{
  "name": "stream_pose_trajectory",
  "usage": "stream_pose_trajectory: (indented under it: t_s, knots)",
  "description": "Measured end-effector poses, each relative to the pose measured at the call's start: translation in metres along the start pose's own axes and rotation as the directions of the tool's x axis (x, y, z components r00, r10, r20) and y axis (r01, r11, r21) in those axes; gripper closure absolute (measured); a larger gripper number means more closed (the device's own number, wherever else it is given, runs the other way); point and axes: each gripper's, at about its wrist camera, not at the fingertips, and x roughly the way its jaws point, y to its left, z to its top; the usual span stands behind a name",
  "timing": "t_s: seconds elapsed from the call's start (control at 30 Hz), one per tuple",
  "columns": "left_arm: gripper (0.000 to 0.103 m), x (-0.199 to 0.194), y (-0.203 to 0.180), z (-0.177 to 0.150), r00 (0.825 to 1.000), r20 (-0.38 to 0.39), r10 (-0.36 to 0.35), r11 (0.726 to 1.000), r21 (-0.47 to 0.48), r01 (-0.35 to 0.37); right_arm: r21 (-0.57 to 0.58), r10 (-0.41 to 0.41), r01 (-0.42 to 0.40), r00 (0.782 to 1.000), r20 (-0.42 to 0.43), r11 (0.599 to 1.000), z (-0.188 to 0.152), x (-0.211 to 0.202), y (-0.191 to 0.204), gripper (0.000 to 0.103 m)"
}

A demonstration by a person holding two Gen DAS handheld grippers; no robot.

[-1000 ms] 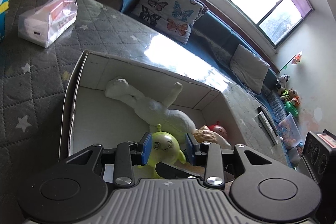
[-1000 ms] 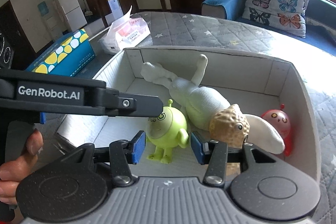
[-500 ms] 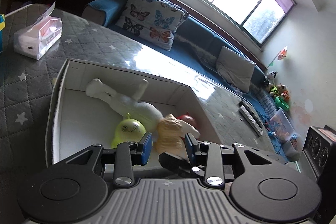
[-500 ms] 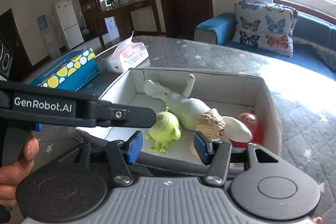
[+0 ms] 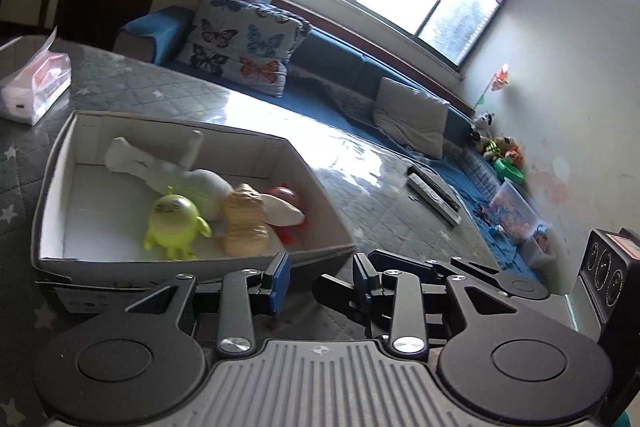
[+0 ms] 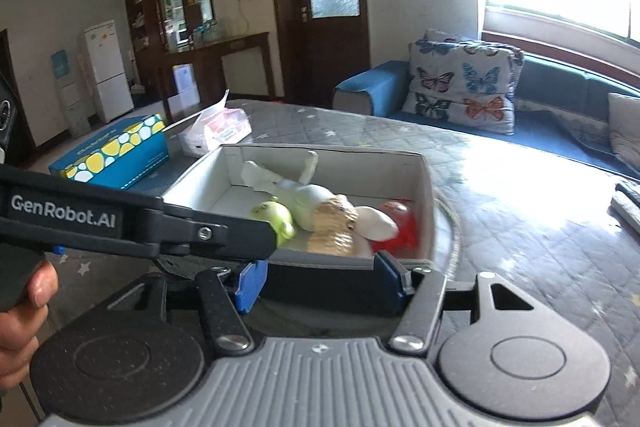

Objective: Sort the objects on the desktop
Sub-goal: 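Move the left tool to the red-and-black doll figurine and close on it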

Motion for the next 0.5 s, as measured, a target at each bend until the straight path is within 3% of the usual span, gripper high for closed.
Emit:
stream_pose_trajectory:
  t_s: [0.33,0.37,0.43,0.5]
  knots:
    - [0.066,0.011,-0.033,-0.022,0.998,-0.032,-0.056,0.996,0.068,0.058,0.05,-0.078,0.076,0.996,0.033,0.996,-0.036,-0.038,-0.028,0.042]
    - [0.066,0.014,-0.036,-0.024,0.997,-0.042,-0.062,0.995,0.072,0.064,0.056,-0.084,0.082,0.996,0.034,0.995,-0.04,-0.042,-0.031,0.04]
    - [0.066,0.02,-0.04,-0.028,0.996,-0.059,-0.068,0.994,0.078,0.073,0.066,-0.106,0.103,0.994,0.04,0.992,-0.049,-0.047,-0.036,0.024]
    - [0.066,0.027,-0.043,-0.031,0.994,-0.075,-0.075,0.993,0.083,0.081,0.061,-0.132,0.129,0.99,0.045,0.99,-0.055,-0.051,-0.038,0.024]
